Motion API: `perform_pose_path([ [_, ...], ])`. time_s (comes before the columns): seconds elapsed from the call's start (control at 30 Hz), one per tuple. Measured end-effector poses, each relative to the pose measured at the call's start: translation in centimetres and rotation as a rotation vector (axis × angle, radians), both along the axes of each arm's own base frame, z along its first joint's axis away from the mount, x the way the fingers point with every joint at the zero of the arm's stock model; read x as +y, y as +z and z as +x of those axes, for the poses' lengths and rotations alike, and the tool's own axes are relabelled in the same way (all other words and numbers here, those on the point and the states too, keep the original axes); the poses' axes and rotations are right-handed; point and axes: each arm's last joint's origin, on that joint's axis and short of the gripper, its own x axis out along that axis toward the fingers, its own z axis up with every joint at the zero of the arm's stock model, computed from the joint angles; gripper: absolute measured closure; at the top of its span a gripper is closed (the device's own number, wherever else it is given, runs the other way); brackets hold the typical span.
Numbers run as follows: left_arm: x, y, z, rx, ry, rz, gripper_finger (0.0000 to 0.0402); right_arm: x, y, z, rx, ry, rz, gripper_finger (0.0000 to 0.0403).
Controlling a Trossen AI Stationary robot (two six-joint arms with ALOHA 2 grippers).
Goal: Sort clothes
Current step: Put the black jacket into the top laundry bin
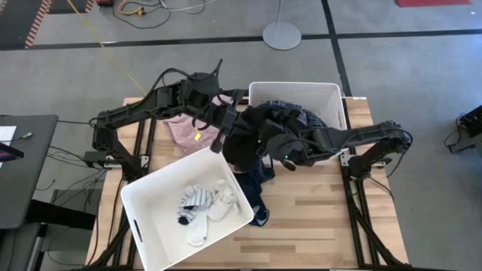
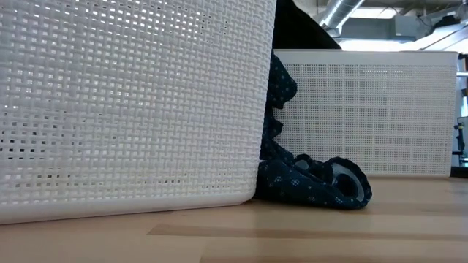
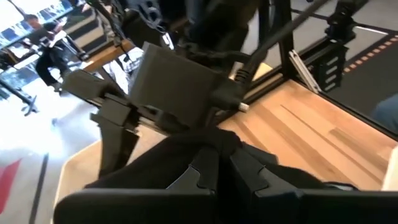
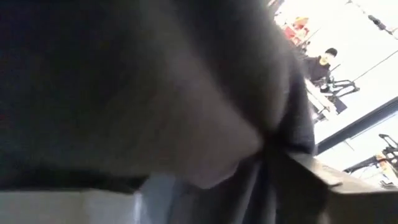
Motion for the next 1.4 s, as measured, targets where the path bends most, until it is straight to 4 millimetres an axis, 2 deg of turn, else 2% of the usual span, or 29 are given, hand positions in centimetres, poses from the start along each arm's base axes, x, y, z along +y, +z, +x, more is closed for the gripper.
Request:
perform_pose_path([
  [0.07,0.0,-0.1,-0.1,0.016,-0.006,-0.003,0.0399,-0.1,0.2,0.1,0.015,0.009,-0.023,0.0209],
  [0.17,-0.1,-0.3,-0.1,0.030,-0.014,-0.007,0.0399,-0.1,0.3,0.3,0.067,0.046,-0.056,0.0337],
  [0.2,-0.1,-0.3,-0.1,0.033,-0.014,-0.008,0.0399,0.0,0.3,0.3,0.087,0.067,-0.059,0.0368],
  [0.23,-0.1,-0.3,-0.1,0.034,-0.014,-0.007,0.0399,0.0,0.3,0.3,0.091,0.075,-0.059,0.0381],
  [0.43,0.0,-0.3,-0.2,0.031,0.002,0.020,0.0397,-0.6,0.8,0.1,0.100,0.068,-0.076,0.0398],
  [0.57,0.0,-0.1,-0.4,0.030,0.036,0.011,0.0396,-1.2,3.1,-1.6,0.049,0.019,-0.112,0.0400],
  [0.7,0.2,0.3,-0.9,0.024,0.118,0.016,0.0367,-2.2,6.1,-4.4,-0.030,-0.056,-0.136,0.0401],
  [0.87,0.0,0.5,-2.0,0.066,0.150,-0.006,0.0295,-3.8,9.5,-9.1,-0.162,-0.184,-0.138,0.0402],
  [0.97,0.0,0.3,-2.5,0.109,0.175,-0.020,0.0257,-4.7,10.8,-11.9,-0.208,-0.281,-0.148,0.0402],
  [1.07,0.1,0.0,-3.0,0.167,0.214,-0.024,0.0231,-5.3,11.2,-14.0,-0.233,-0.333,-0.143,0.0402],
  [1.2,0.0,-0.7,-3.7,0.264,0.249,-0.041,0.0221,-5.7,11.2,-16.3,-0.277,-0.369,-0.115,0.0403],
  [1.4,0.1,-2.5,-3.8,0.395,0.278,-0.065,0.0222,-6.3,9.1,-17.3,-0.269,-0.334,0.013,0.0402],
])
